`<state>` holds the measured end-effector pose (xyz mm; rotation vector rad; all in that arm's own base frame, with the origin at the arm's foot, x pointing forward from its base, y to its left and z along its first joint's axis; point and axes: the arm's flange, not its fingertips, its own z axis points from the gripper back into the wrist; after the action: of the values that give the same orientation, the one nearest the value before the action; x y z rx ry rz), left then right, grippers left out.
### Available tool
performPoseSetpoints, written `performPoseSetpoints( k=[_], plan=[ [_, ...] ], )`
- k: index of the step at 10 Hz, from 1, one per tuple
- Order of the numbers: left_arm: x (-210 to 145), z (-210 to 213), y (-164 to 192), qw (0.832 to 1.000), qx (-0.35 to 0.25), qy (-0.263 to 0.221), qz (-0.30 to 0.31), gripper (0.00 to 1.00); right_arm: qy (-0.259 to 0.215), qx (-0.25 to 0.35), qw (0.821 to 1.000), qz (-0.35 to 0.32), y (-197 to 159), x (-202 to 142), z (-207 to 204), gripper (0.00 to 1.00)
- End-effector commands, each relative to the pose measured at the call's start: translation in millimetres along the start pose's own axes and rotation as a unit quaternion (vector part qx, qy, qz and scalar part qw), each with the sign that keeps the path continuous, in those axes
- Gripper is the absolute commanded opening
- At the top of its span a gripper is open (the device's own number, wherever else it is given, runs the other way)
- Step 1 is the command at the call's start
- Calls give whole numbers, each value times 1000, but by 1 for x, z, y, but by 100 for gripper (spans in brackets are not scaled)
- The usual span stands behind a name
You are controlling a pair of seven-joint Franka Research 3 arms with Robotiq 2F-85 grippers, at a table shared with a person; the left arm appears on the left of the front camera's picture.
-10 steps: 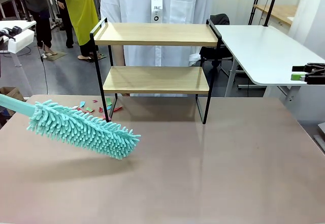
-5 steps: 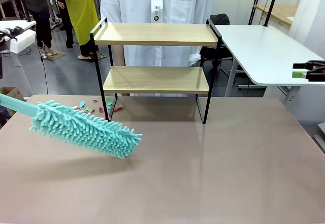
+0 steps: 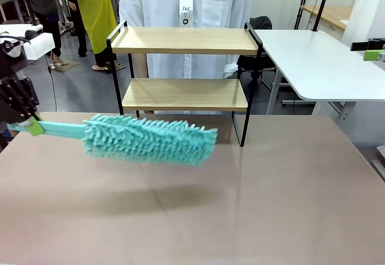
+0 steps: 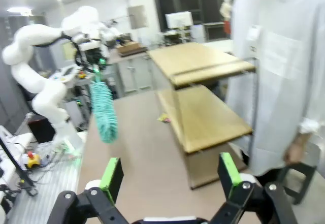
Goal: Clean the shelf.
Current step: Hand the Duster back to the human.
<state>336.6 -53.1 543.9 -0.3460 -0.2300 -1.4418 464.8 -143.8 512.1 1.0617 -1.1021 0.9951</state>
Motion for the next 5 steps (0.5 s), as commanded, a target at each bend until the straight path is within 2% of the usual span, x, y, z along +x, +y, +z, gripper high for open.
performPoseSetpoints(
  k=[1,3,5],
  plan=[
    [-6,-20,-3,996,8,-84,-14,13,-2,39,999,-19,29,-5,-35,100],
    [0,-43,-3,988,24,-152,-17,13,-4,72,997,-16,55,-10,-77,100],
    [9,-64,3,984,32,-173,-20,13,-11,93,996,-7,61,-18,-108,100]
  ],
)
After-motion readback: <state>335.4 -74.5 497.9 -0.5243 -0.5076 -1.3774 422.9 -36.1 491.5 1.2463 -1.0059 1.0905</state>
